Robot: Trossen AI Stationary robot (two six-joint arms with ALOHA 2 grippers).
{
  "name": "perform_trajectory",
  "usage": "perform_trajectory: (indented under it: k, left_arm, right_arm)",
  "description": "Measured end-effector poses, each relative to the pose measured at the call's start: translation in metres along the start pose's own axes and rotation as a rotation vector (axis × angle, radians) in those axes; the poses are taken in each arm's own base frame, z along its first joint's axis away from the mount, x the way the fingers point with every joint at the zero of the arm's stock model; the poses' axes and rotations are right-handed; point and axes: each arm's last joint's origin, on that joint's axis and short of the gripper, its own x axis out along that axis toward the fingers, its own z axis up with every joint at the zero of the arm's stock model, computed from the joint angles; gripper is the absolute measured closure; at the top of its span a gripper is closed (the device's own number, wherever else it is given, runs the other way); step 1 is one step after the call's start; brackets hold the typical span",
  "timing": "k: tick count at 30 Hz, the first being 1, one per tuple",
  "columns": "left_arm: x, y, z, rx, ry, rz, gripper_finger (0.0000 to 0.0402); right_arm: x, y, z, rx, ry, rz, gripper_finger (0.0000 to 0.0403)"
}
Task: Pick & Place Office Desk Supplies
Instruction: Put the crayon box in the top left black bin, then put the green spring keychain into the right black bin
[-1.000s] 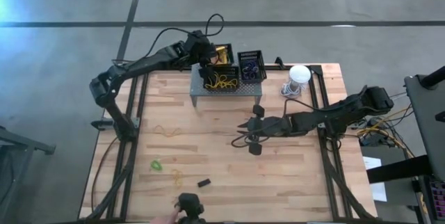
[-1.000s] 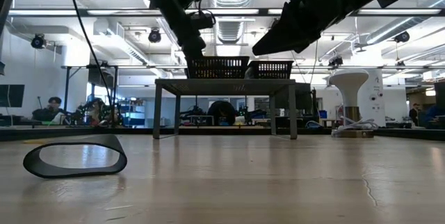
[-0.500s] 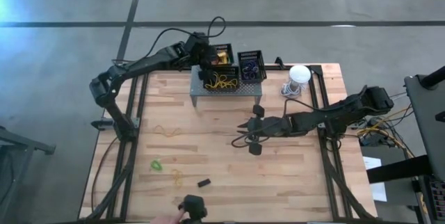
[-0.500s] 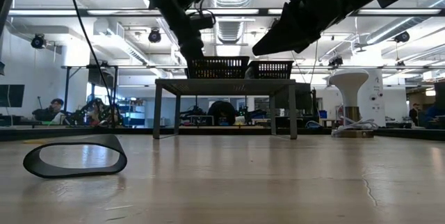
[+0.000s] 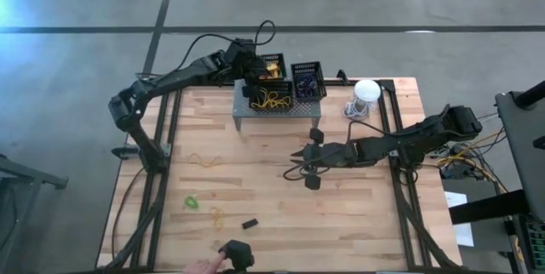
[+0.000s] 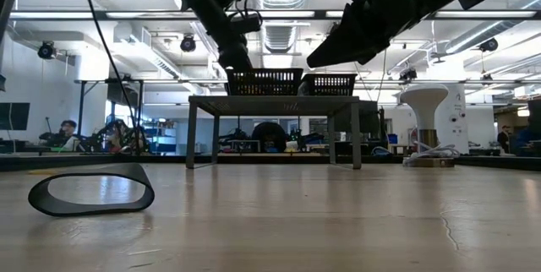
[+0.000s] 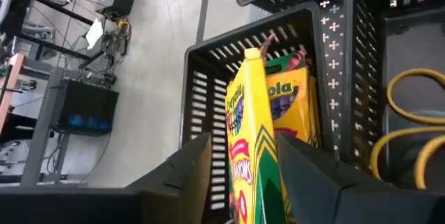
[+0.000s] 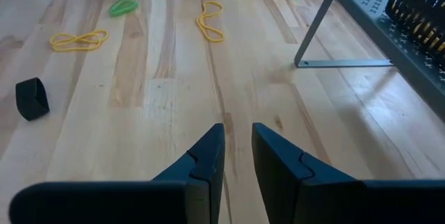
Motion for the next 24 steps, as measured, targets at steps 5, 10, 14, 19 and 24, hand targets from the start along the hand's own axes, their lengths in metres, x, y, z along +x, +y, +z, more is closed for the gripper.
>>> perform_trajectory:
  k: [5, 10, 14, 19, 24]
  left_arm:
    - [-0.019, 0.001, 0.005, -0.014, -0.021, 0.010, 0.0211]
    - [-0.058, 0.002, 0.016, -0.081, -0.092, 0.051, 0.0206]
    - [-0.105, -0.006, 0.021, -0.195, -0.151, 0.012, 0.0210]
    - [-0.151, -0.045, 0.015, -0.224, -0.182, -0.184, 0.0220]
    - [-0.170, -0.111, -0.006, -0.202, -0.193, -0.350, 0.0228]
  right_arm:
    - [0.000, 0.000, 0.000, 0.000, 0.000, 0.000, 0.0327]
    - [0.000, 0.000, 0.000, 0.000, 0.000, -0.001, 0.0328]
    - [0.000, 0.000, 0.000, 0.002, -0.002, 0.000, 0.0334]
    - [0.009, 0.003, 0.000, 0.011, -0.053, 0.004, 0.0337]
    - [0.032, 0.010, -0.005, -0.014, -0.135, 0.010, 0.0330]
